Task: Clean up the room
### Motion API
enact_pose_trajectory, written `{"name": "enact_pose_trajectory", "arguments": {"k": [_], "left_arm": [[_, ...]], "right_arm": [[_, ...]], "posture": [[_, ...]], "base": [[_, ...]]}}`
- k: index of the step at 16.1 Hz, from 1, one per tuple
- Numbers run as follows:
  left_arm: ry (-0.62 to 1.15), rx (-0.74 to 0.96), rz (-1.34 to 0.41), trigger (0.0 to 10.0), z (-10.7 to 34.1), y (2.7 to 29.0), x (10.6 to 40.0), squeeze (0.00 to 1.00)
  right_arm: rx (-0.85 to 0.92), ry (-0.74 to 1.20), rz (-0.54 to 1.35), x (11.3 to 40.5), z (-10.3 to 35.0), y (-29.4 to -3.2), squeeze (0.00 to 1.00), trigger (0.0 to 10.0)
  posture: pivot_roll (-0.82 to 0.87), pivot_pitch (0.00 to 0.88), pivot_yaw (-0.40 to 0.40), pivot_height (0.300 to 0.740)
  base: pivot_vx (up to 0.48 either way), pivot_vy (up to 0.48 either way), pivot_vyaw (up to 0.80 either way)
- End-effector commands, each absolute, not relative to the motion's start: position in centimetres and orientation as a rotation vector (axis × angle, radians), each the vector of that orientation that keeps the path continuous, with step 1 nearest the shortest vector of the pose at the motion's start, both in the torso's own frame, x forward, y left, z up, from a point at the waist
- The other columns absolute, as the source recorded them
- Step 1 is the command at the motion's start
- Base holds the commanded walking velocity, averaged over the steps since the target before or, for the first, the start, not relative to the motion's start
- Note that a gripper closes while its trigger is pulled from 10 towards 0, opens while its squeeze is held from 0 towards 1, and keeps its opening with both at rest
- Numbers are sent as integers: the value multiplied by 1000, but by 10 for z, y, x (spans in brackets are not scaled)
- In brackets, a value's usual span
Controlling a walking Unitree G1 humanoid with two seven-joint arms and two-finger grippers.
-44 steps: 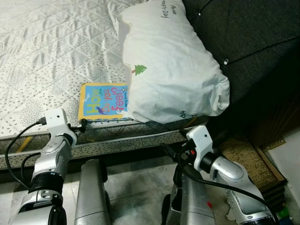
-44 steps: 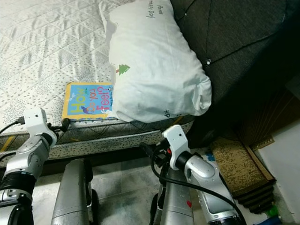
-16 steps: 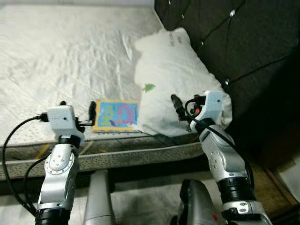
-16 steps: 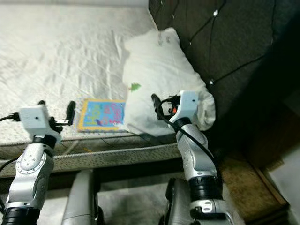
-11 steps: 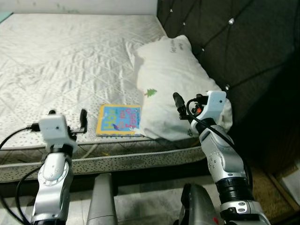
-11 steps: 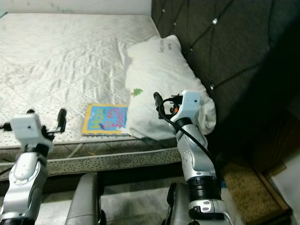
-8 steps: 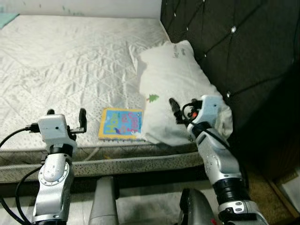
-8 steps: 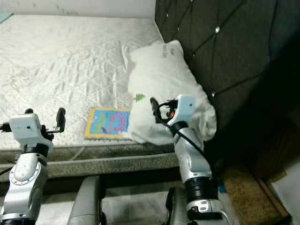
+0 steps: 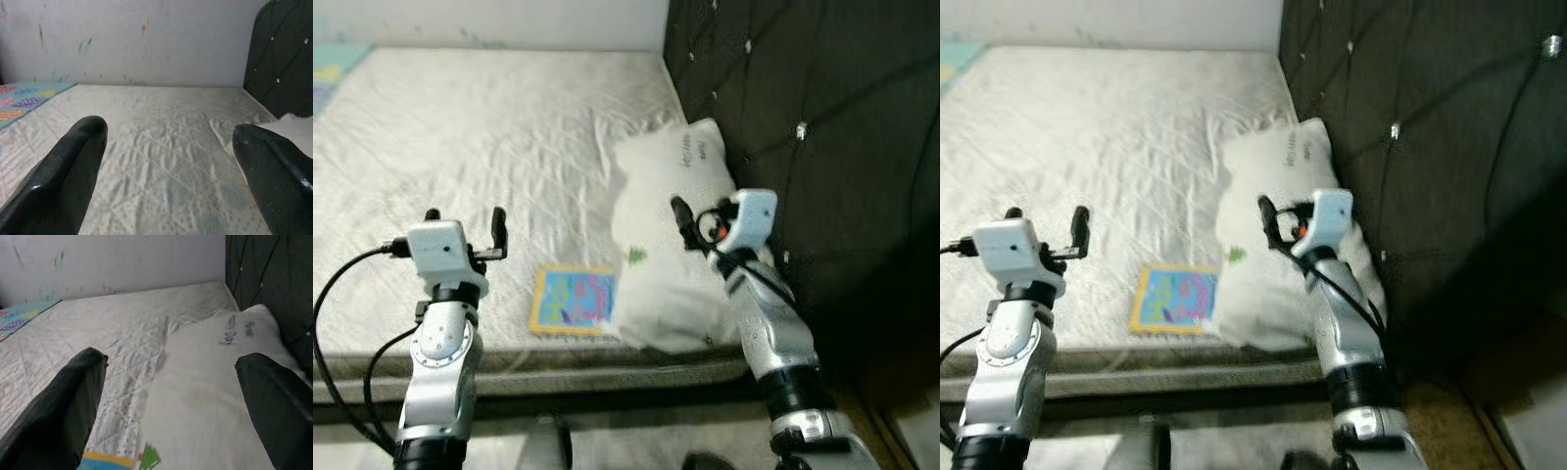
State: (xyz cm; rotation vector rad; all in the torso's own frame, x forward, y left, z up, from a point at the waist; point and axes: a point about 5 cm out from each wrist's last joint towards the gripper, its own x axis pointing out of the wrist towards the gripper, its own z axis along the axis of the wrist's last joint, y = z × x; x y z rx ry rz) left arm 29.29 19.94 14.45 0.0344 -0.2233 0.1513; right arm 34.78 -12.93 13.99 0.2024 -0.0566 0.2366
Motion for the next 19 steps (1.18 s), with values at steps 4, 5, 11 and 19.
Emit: {"name": "enact_pose_trajectory", "arguments": {"k": [4, 5, 11, 19], "left_arm": [[-167, 38, 115, 10000, 133, 195, 288, 0], [-167, 34, 108, 10000, 134, 194, 288, 0], [-116, -65, 91, 10000, 122, 189, 275, 0], [-49, -107, 99, 10000, 109, 198, 265, 0]], "right_arm": [[197, -26, 166, 329, 122, -141, 0, 10000], [199, -25, 164, 327, 121, -141, 0, 10000], [170, 15, 178, 317, 115, -140, 0, 10000], [-129, 125, 18, 327, 103, -163, 0, 10000]], "posture": [[101, 63, 27, 740], [104, 65, 26, 740], [125, 91, -27, 740], [115, 150, -14, 740]], "base": [[0, 0, 0], [0, 0, 0], [0, 0, 0], [0, 0, 0]]}}
